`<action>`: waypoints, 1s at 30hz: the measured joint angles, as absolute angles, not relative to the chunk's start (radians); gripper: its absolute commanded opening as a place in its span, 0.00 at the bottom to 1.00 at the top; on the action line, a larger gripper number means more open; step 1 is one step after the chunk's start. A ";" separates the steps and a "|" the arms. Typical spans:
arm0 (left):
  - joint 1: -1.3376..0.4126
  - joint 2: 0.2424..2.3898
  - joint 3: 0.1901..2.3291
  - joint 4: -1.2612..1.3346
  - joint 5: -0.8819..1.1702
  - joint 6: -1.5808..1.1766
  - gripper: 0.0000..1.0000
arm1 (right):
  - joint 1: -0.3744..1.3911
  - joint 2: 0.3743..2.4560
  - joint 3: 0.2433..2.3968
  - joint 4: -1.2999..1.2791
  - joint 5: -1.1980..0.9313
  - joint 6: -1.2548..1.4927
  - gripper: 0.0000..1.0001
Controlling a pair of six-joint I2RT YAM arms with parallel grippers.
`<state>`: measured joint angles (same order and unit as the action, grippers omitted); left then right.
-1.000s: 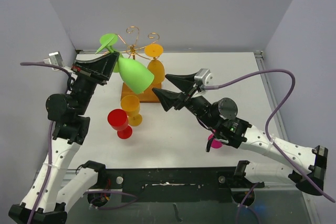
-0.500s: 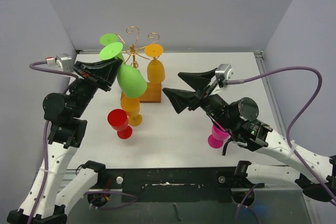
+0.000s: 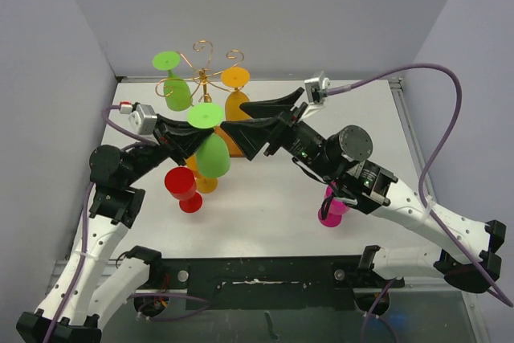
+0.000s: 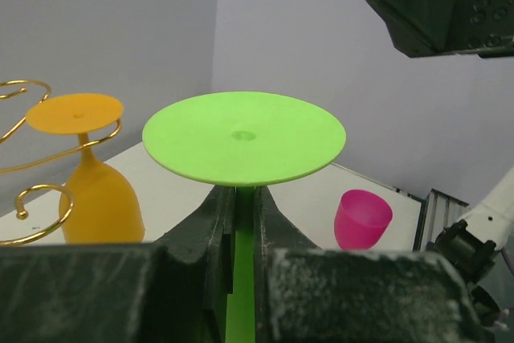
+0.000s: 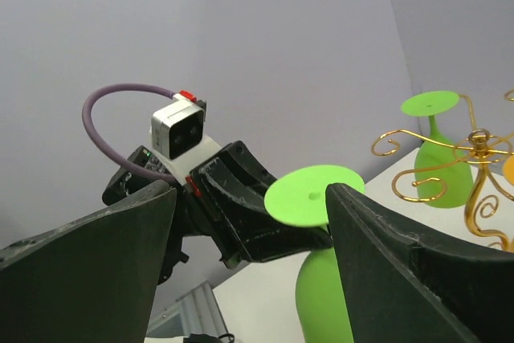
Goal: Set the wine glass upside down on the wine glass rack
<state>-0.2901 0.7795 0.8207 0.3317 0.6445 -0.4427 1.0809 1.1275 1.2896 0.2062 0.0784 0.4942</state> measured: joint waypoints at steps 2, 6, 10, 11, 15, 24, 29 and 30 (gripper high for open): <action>-0.298 0.771 0.799 0.352 0.680 -0.423 0.00 | 1.081 1.160 1.323 0.193 0.069 0.523 0.75; -0.311 0.742 0.773 0.386 0.725 -0.384 0.00 | 1.081 1.193 1.353 0.156 0.072 0.571 0.74; -0.313 0.722 0.753 0.432 0.745 -0.364 0.00 | 1.081 1.197 1.353 0.099 0.128 0.605 0.73; -0.313 0.720 0.746 0.445 0.748 -0.361 0.00 | 1.081 1.197 1.353 0.086 0.148 0.612 0.73; -0.313 0.717 0.732 0.465 0.753 -0.353 0.00 | 1.073 1.197 1.353 0.042 0.195 0.641 0.69; -0.313 0.703 0.716 0.479 0.754 -0.328 0.00 | 1.023 1.232 1.349 0.036 0.139 0.743 0.47; -0.312 0.703 0.710 0.517 0.758 -0.329 0.00 | 1.004 1.267 1.338 0.050 0.071 0.817 0.43; -0.312 0.704 0.709 0.524 0.758 -0.329 0.00 | 1.002 1.272 1.338 0.053 0.059 0.826 0.42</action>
